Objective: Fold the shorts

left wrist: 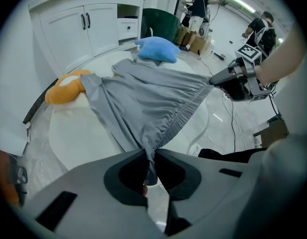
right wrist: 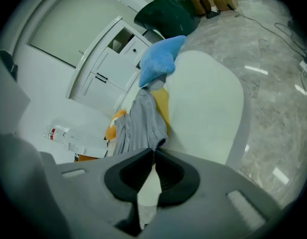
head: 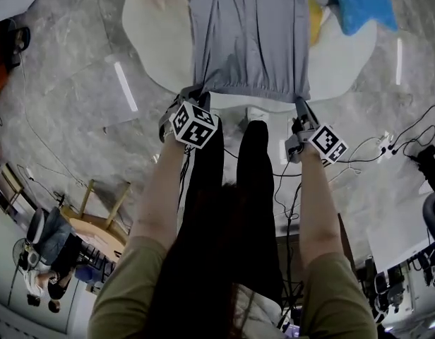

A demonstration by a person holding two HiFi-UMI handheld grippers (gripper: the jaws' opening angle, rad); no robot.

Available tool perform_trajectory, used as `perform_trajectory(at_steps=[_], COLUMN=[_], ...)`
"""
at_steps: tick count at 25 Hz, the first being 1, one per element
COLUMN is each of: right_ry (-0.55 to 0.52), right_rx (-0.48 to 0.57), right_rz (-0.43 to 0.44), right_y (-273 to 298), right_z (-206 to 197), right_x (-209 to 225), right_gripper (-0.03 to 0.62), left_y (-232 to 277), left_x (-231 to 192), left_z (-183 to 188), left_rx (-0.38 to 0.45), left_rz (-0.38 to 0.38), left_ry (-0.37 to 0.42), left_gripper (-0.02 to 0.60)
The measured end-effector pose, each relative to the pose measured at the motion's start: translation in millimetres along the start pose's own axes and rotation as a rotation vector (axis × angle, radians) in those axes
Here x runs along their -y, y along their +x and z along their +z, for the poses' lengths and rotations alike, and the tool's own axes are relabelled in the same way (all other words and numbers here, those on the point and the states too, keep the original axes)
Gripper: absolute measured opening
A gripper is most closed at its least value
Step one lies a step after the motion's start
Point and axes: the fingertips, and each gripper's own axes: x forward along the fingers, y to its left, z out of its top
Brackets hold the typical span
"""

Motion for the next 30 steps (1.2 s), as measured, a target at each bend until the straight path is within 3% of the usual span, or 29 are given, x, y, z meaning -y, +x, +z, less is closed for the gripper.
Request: perform_trajectory(at_steps=[7,9,11,13,14,15,17,18,22,25,30], right_ry=[-0.034,-0.072,-0.098,-0.107,-0.109,-0.111,-0.121,-0.126,-0.13,-0.146,-0.257], right_rx=[-0.078,-0.113,-0.19,-0.265,-0.283,-0.29,-0.285,-0.28,-0.243,-0.194,-0.078], right_rz=[-0.121,-0.182,-0.226,-0.244,-0.251,-0.263,-0.304,-0.329,-0.384,-0.377,-0.285], right_y=[17.2,22.7,27.2,32.0,33.7,34.3,29.6,24.6,-1.3,-15.6,-4.8], right_z=[-31.5,-36.9,-45.8,-51.7,-51.3,-49.0,-42.1,-38.1,-18.5,0.7,92.2], right_x=[44.1,50.3,52.6,50.9,49.6,48.8,50.5,51.8,46.6,30.5,-22.0], right_gripper=[0.023,0.025,0.036,0.102,0.188,0.259,0.286,0.343,0.347,0.347,0.346], left_y=[39.9,46.9,49.6,48.1,46.6,44.6,38.1,33.2,10.0,-10.5,-38.2], left_x=[12.4,14.0,21.2,30.7,32.9,33.2,32.8,34.0,45.9,59.7,91.2], left_z=[-29.6,-36.9,-46.4,-54.0,-56.6,-58.3,-60.7,-61.6,-57.4,-48.8,2.4], left_rx=[-0.09,-0.12,-0.168,-0.212,-0.222,-0.221,-0.209,-0.204,-0.174,-0.124,-0.014], left_rz=[-0.019,-0.034,-0.092,-0.168,-0.188,-0.193,-0.185,-0.184,-0.221,-0.255,-0.262], left_ry=[-0.048,-0.088,-0.168,-0.252,-0.28,-0.297,-0.304,-0.302,-0.322,-0.361,-0.385], left_gripper=[0.061,0.106,0.193,0.288,0.293,0.295,0.299,0.302,0.318,0.321,0.321])
